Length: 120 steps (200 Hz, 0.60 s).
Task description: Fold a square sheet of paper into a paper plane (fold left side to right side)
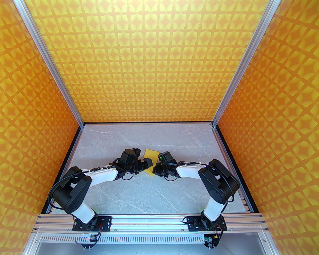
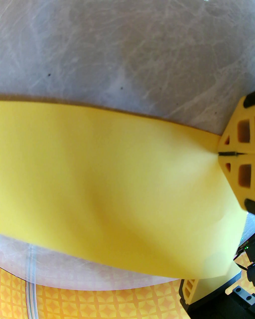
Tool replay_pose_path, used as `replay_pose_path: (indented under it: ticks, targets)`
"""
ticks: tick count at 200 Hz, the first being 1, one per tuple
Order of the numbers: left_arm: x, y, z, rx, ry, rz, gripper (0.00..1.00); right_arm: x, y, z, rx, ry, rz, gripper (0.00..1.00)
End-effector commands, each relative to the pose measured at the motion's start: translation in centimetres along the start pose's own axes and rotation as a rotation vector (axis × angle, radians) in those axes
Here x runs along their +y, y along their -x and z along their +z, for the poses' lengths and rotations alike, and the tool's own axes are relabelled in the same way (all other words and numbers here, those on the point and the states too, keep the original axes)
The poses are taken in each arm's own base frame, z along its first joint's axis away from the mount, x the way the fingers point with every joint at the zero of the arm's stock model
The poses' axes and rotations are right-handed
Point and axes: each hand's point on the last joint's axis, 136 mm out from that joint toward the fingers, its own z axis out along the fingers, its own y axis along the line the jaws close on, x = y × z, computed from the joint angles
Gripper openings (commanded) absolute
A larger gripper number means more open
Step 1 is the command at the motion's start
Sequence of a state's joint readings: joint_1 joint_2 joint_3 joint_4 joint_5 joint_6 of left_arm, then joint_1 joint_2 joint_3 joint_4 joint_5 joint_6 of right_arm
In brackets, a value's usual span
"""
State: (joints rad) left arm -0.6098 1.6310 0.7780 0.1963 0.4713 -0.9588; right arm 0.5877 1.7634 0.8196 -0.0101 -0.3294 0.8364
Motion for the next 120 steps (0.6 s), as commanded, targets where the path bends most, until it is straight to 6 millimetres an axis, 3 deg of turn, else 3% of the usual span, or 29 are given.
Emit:
replay_pose_path:
  ticks: [1,29,53,120]
  targets:
    - [-1.5,-0.2,-0.7,0.001,-0.037,0.015,0.88,-3.1,-1.5,0.5,0.035,-0.115,0.021,0.00]
    - [-1.3,-0.3,-1.1,0.003,-0.006,0.012,0.86,-3.2,-1.6,0.4,0.034,-0.116,0.020,0.00]
    - [0.8,-0.7,-0.7,0.022,0.084,0.014,0.80,-3.1,-1.5,0.4,0.032,-0.113,0.018,0.00]
    - [4.9,-0.8,0.6,0.024,0.238,0.012,0.54,-2.7,-1.3,0.2,0.026,-0.106,0.012,0.00]
